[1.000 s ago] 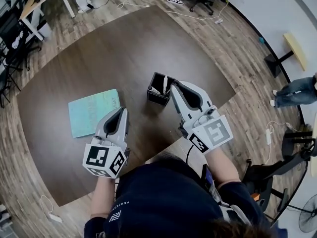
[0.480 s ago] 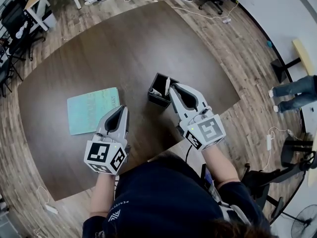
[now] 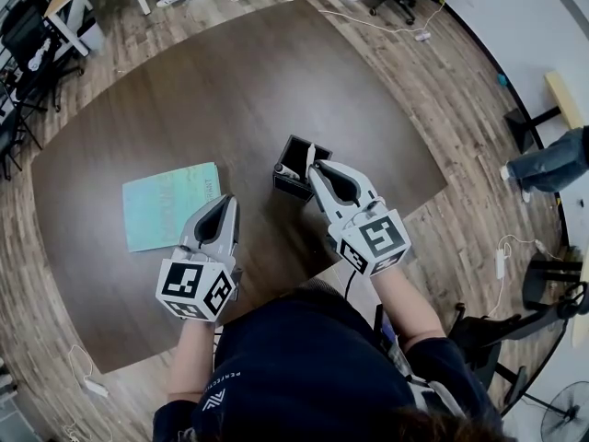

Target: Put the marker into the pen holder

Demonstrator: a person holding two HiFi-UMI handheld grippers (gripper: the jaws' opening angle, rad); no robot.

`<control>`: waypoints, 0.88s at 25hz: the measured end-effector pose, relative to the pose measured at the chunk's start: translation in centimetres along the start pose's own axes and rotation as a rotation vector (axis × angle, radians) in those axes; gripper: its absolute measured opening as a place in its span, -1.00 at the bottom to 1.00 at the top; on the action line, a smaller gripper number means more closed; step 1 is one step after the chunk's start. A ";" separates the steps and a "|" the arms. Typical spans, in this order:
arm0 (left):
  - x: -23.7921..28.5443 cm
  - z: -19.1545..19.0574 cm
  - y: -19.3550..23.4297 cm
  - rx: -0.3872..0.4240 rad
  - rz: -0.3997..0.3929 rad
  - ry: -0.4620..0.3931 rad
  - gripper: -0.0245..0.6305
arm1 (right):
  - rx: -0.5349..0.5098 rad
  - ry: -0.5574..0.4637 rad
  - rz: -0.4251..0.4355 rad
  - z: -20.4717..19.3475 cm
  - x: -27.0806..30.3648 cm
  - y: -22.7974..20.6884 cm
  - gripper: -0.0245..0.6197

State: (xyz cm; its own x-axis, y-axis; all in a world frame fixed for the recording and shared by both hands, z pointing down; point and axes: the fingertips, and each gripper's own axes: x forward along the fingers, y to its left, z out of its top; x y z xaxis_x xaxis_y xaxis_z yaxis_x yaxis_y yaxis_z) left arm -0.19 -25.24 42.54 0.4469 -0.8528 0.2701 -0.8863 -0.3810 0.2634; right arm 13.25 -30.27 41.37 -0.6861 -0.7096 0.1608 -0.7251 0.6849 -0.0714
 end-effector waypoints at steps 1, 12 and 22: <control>0.0 0.0 -0.1 0.000 -0.002 0.001 -0.91 | 0.000 0.004 0.002 -0.1 0.0 0.0 -0.84; -0.9 0.3 0.2 -0.001 -0.018 -0.003 -0.91 | -0.006 0.020 -0.042 0.1 -0.1 0.1 -0.69; -2.9 1.5 0.0 0.000 -0.081 -0.022 -0.91 | -0.015 -0.004 -0.135 2.4 -2.3 1.5 -0.63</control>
State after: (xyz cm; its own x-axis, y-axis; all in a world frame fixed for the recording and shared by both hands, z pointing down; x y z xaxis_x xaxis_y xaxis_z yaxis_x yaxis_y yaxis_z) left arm -1.67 -23.35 40.37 0.5140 -0.8270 0.2275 -0.8475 -0.4486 0.2839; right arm 13.66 -28.01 38.58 -0.5823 -0.7963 0.1638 -0.8101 0.5853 -0.0345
